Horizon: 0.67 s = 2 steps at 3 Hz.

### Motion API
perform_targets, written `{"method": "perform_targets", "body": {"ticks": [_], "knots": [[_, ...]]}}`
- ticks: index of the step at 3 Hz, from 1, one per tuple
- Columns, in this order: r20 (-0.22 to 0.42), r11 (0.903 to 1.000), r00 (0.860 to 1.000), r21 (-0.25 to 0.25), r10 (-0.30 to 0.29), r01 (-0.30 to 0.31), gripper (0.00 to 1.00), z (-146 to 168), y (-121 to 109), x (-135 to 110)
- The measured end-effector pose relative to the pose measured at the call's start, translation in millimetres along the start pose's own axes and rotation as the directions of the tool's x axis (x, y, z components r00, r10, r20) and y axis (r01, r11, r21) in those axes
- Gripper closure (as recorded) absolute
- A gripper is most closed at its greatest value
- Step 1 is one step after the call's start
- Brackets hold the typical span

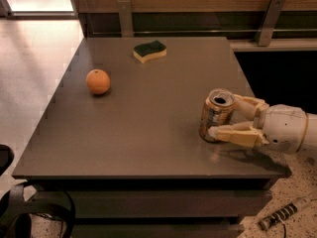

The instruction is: Knock orange can over

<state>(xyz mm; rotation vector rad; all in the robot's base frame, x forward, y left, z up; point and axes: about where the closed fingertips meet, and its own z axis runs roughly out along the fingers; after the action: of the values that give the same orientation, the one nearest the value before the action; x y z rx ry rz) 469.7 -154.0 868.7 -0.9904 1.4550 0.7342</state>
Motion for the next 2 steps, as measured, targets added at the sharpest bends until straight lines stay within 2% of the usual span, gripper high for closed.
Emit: {"method": "perform_targets", "body": {"ticks": [1,2], "knots": [[0.001,1.0,1.0,-0.006,-0.003,0.003,0.65,2.7,1.3,-1.7],[0.001,1.0,1.0,-0.009,-0.004,0.004,0.88,4.3,2.1,-2.6]]}}
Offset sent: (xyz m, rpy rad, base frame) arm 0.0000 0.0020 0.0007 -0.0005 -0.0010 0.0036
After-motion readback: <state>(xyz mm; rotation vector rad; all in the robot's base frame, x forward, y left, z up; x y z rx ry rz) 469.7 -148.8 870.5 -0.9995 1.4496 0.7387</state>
